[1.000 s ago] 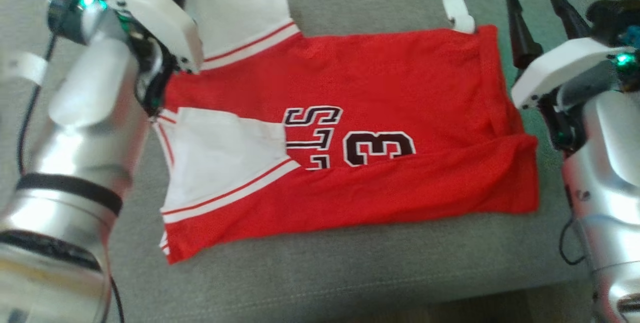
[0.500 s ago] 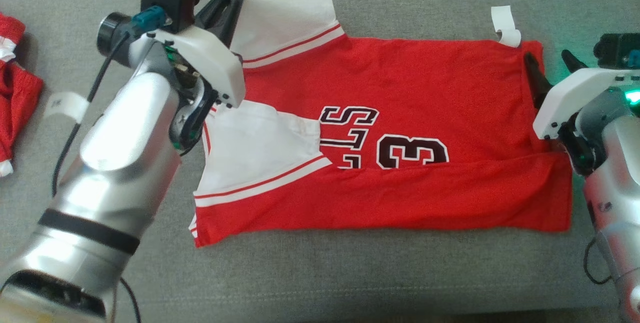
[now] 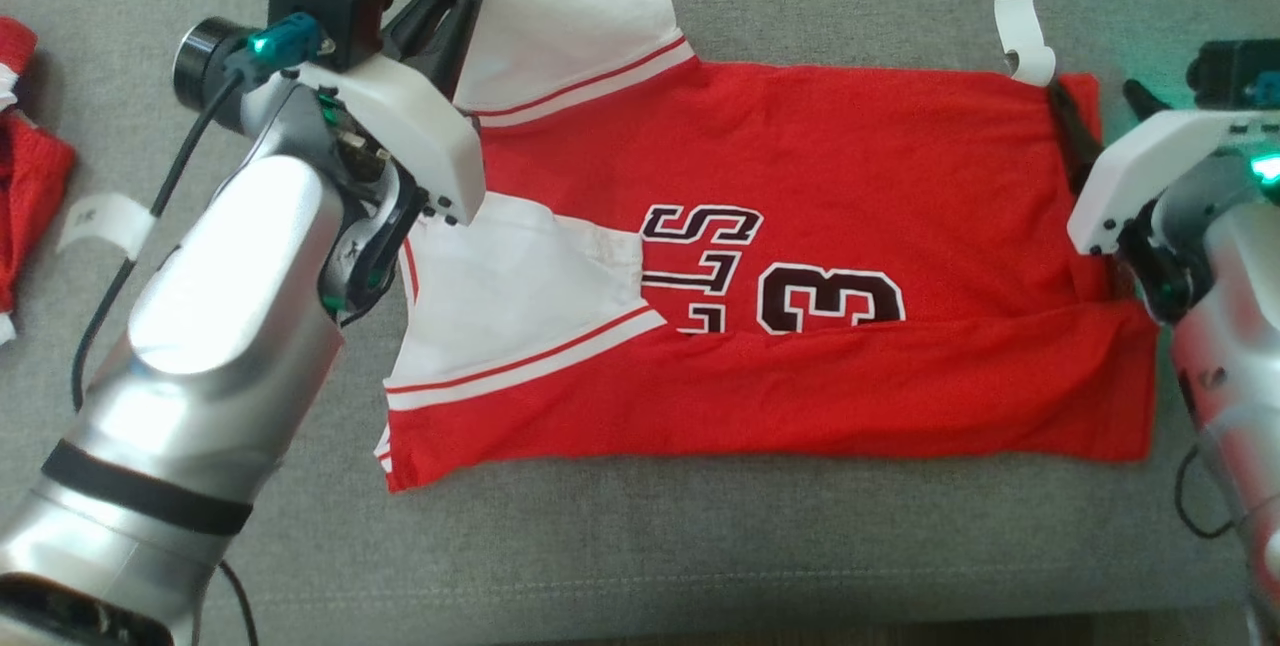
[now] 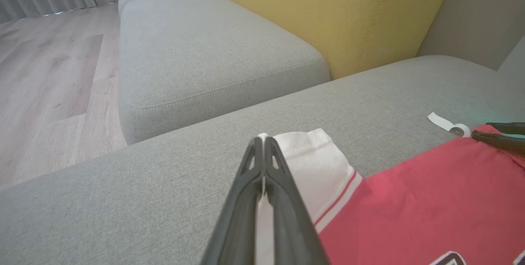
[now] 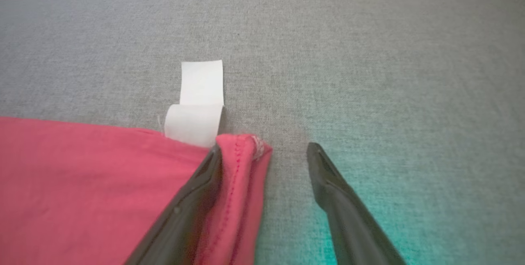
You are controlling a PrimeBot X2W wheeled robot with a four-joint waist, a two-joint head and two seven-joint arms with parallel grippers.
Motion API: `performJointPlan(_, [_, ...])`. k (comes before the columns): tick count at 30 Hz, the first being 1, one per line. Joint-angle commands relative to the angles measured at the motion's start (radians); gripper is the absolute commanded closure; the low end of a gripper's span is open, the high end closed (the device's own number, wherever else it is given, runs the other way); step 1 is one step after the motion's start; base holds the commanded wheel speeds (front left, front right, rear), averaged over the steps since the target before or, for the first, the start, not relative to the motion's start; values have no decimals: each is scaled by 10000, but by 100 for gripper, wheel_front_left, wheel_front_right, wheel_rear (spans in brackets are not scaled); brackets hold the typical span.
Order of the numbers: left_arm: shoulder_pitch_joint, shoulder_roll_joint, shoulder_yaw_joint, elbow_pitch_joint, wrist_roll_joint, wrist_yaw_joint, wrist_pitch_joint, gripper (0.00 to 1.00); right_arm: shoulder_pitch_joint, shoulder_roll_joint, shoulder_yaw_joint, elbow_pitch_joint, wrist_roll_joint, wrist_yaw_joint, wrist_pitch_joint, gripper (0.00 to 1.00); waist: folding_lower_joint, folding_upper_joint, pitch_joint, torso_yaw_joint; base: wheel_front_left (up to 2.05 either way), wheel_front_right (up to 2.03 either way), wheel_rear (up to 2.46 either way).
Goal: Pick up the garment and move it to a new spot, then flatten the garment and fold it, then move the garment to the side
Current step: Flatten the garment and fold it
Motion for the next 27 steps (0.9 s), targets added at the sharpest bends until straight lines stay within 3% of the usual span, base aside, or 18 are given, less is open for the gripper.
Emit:
performJointPlan(1, [-213, 411, 311, -377, -65, 99, 27, 100, -207, -139, 189, -25, 60, 35, -69, 0, 0, -1, 13, -13, 0, 0, 0])
performJointPlan(6, [-141, 546, 329, -477, -81, 211, 89, 100, -416, -141, 332, 468, 43, 35, -181, 0, 0, -1, 16, -82, 0, 0, 0])
performJointPlan(7, [-130, 568, 344, -468, -91, 235, 87, 100, -454, -123, 378, 545, 64, 35, -154, 35, 0, -1, 19, -99, 0, 0, 0])
performJointPlan(8, [-130, 568, 344, -468, -91, 235, 87, 100, -454, -123, 378, 545, 64, 35, -154, 35, 0, -1, 19, -99, 0, 0, 0])
performJointPlan(9, [-126, 587, 359, -453, -100, 258, 77, 100, -496, -115, 420, 602, 86, 35, -147, 100, 0, -1, 27, -115, 0, 0, 0])
performJointPlan(20, [-536, 508, 433, 139, 39, 594, -194, 100, -1132, -165, 679, 752, 157, 35, -888, 100, 0, -1, 263, -200, 0, 0, 0])
performJointPlan(27, [-1544, 413, 600, 1019, -5, 438, -319, 100, -1833, -181, 605, 936, -154, 35, -1680, 100, 0, -1, 535, -189, 0, 0, 0])
